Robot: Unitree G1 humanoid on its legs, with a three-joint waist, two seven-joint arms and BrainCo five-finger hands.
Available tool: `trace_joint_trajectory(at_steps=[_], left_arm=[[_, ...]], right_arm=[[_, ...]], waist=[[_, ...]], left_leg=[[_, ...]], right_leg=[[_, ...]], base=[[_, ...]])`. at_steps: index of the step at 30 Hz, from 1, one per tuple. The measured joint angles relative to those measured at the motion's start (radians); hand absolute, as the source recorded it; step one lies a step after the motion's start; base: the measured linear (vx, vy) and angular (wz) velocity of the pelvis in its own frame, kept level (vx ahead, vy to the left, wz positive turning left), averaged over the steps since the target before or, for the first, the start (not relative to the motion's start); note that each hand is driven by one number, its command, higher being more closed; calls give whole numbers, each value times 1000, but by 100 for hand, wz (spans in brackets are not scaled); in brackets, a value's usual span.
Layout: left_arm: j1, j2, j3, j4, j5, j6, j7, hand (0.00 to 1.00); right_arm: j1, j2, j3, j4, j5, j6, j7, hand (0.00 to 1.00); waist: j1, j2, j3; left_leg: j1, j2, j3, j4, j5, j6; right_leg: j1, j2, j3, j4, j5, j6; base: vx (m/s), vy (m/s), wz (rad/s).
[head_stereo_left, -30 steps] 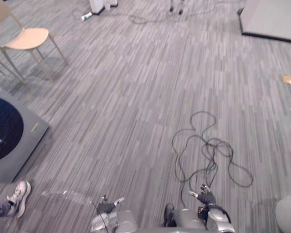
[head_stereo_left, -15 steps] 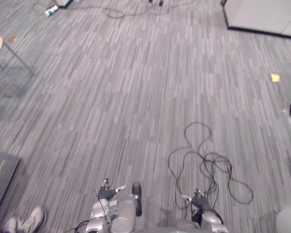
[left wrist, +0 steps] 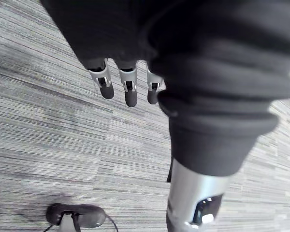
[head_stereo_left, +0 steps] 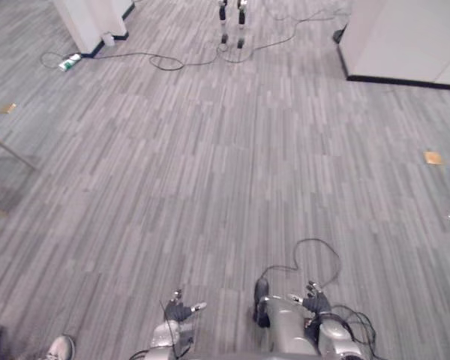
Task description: Organize washtable
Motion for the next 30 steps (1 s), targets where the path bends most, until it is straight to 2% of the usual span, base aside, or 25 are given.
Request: trace_joint_trajectory(at_steps=[1,2,3,4,5,7,9,11,12,13,14,15,16,17,18,19,20,21,23,25,26,27,28,29,30], left_arm=[[13,-15,35,-8,0,0,1,0],[15,-13,55,-20,0,0,0,0],[16,-2,62,-35,0,-1,-1,0],[15,3,61,-39,0,-1,-2,0],[16,9,65,-52,0,-4,-2,0],[14,13,66,-64,-1,-13,-2,0],[21,23,66,-62,-1,-17,-1,0],[35,19,68,-58,-8,-18,1,0],[36,19,70,-61,-21,-22,1,0],[26,30,70,-60,-25,-22,0,0],[24,38,68,-49,-25,-20,0,0],[21,44,71,-42,-25,-19,-2,0],[17,59,78,-37,-30,-17,-1,0],[15,70,77,-32,-30,-15,-1,0],[14,77,76,-22,-29,-13,-1,0],[12,82,74,-12,-29,-7,-1,0],[11,82,70,8,-28,3,0,0],[19,76,59,25,-27,7,-1,0],[19,77,39,38,-27,11,-2,0],[10,75,23,38,-27,12,-3,0],[11,72,21,37,-24,13,-5,0],[16,71,17,37,-18,14,-4,0],[20,74,17,37,-17,15,-3,0],[26,79,20,38,-8,19,-2,0],[29,65,33,46,-7,21,-3,0]], right_arm=[[14,-4,3,-17,1,2,0,0],[21,3,3,-28,3,2,-1,0],[28,21,5,-29,12,0,-2,0],[32,28,5,-27,15,0,-1,0],[37,38,5,-23,27,1,0,0],[30,40,5,-12,31,2,1,0],[24,37,4,16,30,6,0,0],[28,28,11,27,30,7,-2,0],[28,24,19,34,30,6,-3,0],[29,31,26,63,29,7,-3,0],[29,31,31,72,28,10,-2,0],[27,32,34,73,26,9,-1,0],[29,40,32,75,17,9,1,0],[29,46,23,85,5,10,2,0],[22,48,18,91,-4,12,2,0],[20,46,18,89,-9,10,2,0],[13,38,21,85,-12,10,7,0],[13,26,29,65,-15,8,13,0],[12,13,52,45,-22,-2,23,0],[6,8,61,33,-33,-5,24,0],[9,11,59,18,-35,-5,24,0],[6,10,60,12,-37,-9,24,0],[7,13,61,11,-37,-12,24,0],[17,18,60,12,-33,-14,25,0],[18,13,53,12,-31,-14,25,0]], waist=[[6,7,8],[7,17,11],[20,-9,16],[27,-17,14],[37,-30,9],[58,-30,9],[70,-28,11],[95,-7,9],[102,-5,9],[113,-30,0],[105,-60,-16],[99,-74,-16],[98,-106,-18],[92,-126,-17],[75,-134,-11],[65,-139,-7],[57,-132,0],[52,-110,8],[45,-85,12],[29,-86,13],[16,-85,14],[1,-90,14],[-2,-97,17],[-2,-108,14],[-1,-104,-1]], left_leg=[[-70,49,12,181,89,-16],[-135,96,42,353,54,5],[-196,105,79,422,8,19],[-226,102,102,420,-12,26],[-296,89,146,365,-42,56],[-376,52,183,140,-54,77],[-395,-19,172,-298,-11,37],[-446,-12,169,-500,31,-10],[-463,-5,174,-493,51,11],[-458,-30,183,-444,148,75],[-448,-65,169,-451,217,167],[-440,-83,168,-449,233,190],[-406,-122,175,-443,205,207],[-358,-154,177,-426,150,215],[-315,-171,167,-414,105,224],[-274,-180,161,-414,78,227],[-174,-194,151,-434,34,228],[-60,-192,147,-484,5,227],[62,-179,136,-559,-1,229],[113,-165,115,-591,-1,230],[140,-155,113,-603,-7,220],[177,-148,106,-612,-30,185],[196,-151,102,-617,-47,161],[254,-155,85,-620,-102,128],[293,-137,57,-610,-138,106]], right_leg=[[63,35,8,-29,-23,-26],[148,67,21,-57,-54,-54],[226,75,43,-86,-83,-64],[261,75,52,-109,-91,-66],[322,74,76,-159,-98,-56],[387,64,100,-209,-104,-16],[461,44,117,-252,-121,34],[530,54,156,-310,-148,80],[552,53,157,-322,-159,100],[593,14,174,-325,-175,156],[579,-26,184,-255,-191,193],[557,-45,188,-188,-196,210],[493,-84,210,-7,-191,225],[413,-105,238,229,-126,318],[355,-116,260,405,-23,365],[320,-128,262,521,-16,355],[267,-165,204,677,-46,298],[221,-181,137,727,-105,199],[132,-173,55,646,-186,138],[28,-144,-5,445,-201,118],[-12,-116,-10,241,-161,125],[-24,-90,-8,27,-68,124],[-24,-87,-2,-58,-24,122],[-27,-90,27,-113,62,114],[-48,-74,58,2,143,73]], base=[[631,-109,-22],[607,-69,-39],[573,-59,-42],[528,-78,-47],[620,-57,-50],[519,-3,-55],[490,123,-57],[618,269,-64],[654,359,-61],[731,390,-31],[870,469,-18],[881,449,2],[692,354,14],[814,395,31],[533,252,41],[663,270,35],[524,195,13],[765,273,1],[650,146,14],[575,23,50],[620,-44,68],[639,-66,70],[664,-106,77],[692,-119,77],[688,-128,68]])
